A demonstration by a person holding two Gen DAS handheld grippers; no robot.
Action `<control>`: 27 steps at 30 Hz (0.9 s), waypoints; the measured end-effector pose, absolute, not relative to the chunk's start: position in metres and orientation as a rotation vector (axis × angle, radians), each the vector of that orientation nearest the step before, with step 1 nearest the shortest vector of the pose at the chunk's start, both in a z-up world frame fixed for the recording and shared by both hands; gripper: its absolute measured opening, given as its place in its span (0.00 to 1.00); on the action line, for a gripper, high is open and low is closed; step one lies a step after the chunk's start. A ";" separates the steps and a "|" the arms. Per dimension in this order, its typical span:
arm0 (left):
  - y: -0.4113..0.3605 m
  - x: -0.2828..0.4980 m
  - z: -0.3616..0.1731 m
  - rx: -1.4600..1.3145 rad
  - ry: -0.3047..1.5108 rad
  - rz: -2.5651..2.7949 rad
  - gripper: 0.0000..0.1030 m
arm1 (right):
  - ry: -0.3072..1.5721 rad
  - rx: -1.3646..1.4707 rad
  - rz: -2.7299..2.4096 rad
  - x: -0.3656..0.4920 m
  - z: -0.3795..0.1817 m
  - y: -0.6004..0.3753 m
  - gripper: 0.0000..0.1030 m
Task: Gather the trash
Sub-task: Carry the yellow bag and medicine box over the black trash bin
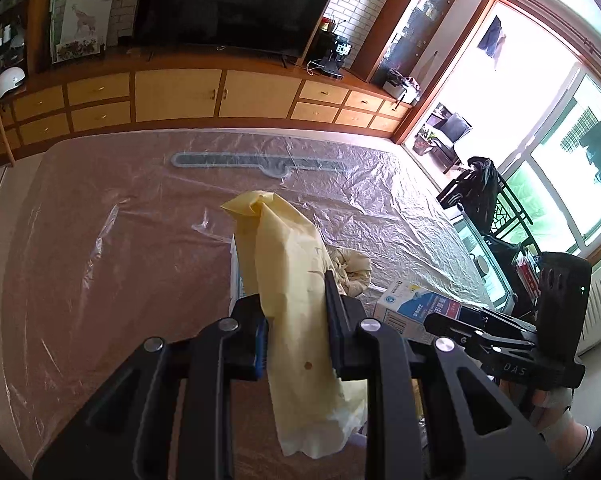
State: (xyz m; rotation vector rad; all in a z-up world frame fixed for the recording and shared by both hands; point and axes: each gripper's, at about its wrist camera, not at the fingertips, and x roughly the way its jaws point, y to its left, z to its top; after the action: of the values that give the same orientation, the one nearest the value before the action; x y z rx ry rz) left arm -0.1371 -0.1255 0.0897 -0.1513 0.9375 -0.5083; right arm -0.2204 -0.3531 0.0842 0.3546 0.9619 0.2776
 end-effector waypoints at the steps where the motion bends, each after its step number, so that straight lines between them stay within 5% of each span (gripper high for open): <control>1: -0.123 -0.139 0.090 -0.153 0.935 -0.504 0.24 | 0.961 0.365 0.284 -0.221 0.085 -0.355 0.49; 27: -0.101 -0.252 0.098 -0.074 0.913 -0.570 0.25 | 0.986 0.434 0.493 -0.312 0.126 -0.376 0.49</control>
State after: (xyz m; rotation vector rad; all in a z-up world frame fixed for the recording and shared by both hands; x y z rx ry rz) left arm -0.2520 -0.1013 0.0984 -0.0738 0.9131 -0.5699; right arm -0.3116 -0.3756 0.1261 0.4341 0.9863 0.4926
